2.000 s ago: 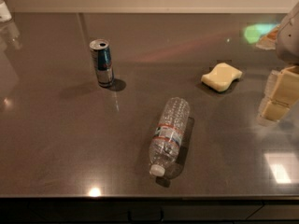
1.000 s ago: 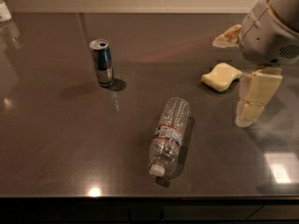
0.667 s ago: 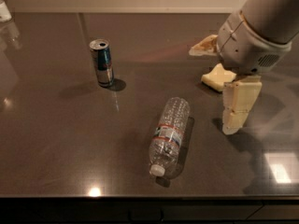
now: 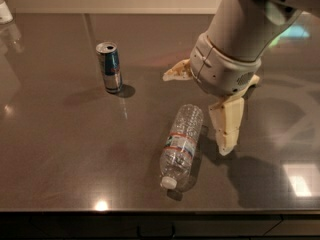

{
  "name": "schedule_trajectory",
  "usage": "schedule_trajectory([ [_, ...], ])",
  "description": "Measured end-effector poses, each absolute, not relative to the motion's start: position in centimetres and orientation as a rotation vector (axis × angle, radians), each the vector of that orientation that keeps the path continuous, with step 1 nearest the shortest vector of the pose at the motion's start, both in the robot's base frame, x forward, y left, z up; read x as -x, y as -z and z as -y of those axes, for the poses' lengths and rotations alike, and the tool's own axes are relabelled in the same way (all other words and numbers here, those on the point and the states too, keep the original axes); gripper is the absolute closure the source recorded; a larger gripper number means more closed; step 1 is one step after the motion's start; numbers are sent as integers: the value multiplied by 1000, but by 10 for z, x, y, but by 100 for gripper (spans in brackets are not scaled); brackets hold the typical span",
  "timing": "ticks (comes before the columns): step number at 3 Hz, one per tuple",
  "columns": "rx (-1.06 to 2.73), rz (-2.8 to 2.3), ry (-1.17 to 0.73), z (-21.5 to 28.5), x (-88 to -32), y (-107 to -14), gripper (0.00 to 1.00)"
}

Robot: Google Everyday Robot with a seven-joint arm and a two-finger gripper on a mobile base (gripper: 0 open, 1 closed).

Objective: Pick water bottle

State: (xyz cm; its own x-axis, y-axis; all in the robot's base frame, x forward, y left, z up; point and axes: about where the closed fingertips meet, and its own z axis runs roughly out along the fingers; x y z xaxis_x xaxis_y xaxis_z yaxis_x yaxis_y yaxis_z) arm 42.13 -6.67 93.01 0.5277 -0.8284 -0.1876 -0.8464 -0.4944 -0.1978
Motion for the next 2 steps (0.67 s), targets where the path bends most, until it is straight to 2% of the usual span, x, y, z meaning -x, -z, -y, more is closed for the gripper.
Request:
schedule_trajectory([
  [2,2778,-1064,-111,47,-408,-899,0],
])
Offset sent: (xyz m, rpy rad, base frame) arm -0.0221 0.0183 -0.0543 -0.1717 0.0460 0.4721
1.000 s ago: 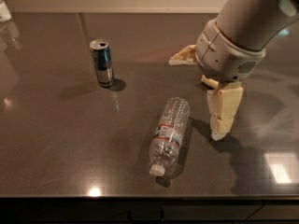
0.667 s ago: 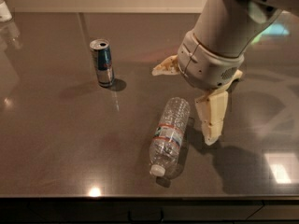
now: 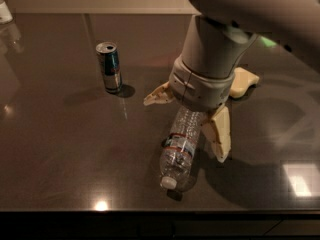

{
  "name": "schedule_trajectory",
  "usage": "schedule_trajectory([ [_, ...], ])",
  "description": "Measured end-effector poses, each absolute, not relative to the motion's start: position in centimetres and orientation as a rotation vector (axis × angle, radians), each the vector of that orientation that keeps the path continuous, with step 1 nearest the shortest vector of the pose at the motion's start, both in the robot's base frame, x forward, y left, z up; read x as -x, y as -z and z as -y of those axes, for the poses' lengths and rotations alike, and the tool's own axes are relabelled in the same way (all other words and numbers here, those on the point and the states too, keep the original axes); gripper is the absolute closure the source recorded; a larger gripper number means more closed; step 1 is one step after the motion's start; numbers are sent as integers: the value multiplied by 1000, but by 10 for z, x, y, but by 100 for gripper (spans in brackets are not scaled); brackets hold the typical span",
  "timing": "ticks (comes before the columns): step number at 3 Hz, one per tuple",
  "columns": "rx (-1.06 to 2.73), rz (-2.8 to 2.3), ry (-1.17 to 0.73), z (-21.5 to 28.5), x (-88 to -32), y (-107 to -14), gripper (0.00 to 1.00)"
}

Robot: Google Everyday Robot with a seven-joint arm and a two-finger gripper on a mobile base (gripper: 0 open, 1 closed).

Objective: Pick water bottle

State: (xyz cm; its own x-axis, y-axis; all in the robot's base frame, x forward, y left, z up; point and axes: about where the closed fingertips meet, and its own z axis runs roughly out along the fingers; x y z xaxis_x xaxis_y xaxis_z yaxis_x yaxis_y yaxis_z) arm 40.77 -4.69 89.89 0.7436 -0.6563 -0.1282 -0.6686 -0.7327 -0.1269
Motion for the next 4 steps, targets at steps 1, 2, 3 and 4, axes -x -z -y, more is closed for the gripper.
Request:
schedule_trajectory([
  [1,2862,-906,-70,48,-406,-884,0],
  [2,2895,-812,-44,51,-409,-871,0],
  [3,2910,-754,-11,51,-414,-859,0],
  [4,2945,-717,42,50,-422,-850,0],
])
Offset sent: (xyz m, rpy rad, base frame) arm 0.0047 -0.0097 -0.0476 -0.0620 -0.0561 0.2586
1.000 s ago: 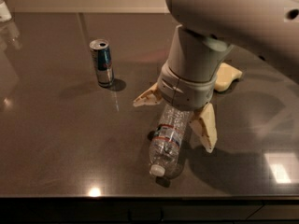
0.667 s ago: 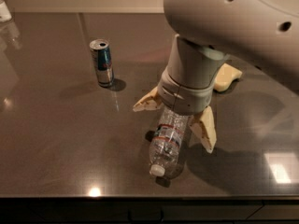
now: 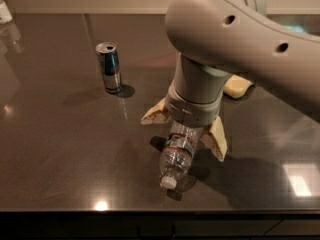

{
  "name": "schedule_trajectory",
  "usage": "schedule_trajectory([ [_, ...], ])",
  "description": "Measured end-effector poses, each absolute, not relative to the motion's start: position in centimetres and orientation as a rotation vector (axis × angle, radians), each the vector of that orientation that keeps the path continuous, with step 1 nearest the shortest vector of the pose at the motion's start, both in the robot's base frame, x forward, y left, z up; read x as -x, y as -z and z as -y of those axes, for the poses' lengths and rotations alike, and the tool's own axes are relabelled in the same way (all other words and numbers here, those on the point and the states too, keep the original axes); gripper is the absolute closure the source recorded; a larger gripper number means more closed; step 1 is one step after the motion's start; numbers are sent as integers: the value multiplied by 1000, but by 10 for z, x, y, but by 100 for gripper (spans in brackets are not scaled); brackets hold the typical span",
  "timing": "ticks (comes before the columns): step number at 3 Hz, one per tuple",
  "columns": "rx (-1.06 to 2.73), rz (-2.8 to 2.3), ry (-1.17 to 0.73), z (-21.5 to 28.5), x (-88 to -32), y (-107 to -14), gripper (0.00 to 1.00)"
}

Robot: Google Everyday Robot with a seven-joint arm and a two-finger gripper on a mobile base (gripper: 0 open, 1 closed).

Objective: Pick water bottle

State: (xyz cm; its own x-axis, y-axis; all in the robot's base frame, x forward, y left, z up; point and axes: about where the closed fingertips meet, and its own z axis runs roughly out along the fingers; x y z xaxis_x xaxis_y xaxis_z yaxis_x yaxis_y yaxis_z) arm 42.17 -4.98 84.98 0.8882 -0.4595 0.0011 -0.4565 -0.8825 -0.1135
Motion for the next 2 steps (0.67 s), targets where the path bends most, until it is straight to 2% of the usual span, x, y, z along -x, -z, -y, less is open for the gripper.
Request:
schedule_trajectory([
  [1,2988,-698,92,51,-429,-843,16],
  [2,3020,-698,118,53,-435,-842,39],
])
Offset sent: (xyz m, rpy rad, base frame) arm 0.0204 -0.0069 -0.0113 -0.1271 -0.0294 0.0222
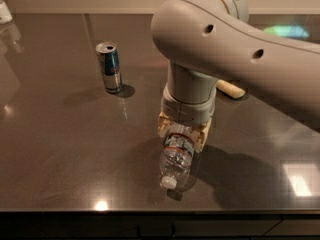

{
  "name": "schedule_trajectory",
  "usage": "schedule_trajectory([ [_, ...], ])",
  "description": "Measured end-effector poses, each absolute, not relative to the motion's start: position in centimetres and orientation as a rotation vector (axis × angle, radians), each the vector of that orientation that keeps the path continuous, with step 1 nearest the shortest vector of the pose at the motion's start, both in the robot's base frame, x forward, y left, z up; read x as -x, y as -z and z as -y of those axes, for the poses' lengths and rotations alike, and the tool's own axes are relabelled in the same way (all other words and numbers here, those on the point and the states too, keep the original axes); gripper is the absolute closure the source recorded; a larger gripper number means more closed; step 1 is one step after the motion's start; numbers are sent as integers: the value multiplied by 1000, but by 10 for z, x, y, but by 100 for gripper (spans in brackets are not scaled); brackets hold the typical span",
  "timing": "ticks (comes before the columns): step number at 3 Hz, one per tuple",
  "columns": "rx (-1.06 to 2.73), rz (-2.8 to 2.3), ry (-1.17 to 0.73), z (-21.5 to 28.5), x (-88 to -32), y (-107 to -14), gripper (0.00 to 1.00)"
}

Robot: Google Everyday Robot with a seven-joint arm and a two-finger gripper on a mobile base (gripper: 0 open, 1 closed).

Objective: Pick water bottle

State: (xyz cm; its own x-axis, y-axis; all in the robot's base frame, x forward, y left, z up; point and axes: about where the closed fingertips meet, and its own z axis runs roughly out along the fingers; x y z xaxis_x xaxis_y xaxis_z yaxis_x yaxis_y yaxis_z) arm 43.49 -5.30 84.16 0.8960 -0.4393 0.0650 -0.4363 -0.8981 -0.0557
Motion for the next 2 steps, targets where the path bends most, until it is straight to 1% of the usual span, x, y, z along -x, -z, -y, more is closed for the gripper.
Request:
schedule_trajectory([
  [2,3018,-725,162,50,-436,-862,85],
])
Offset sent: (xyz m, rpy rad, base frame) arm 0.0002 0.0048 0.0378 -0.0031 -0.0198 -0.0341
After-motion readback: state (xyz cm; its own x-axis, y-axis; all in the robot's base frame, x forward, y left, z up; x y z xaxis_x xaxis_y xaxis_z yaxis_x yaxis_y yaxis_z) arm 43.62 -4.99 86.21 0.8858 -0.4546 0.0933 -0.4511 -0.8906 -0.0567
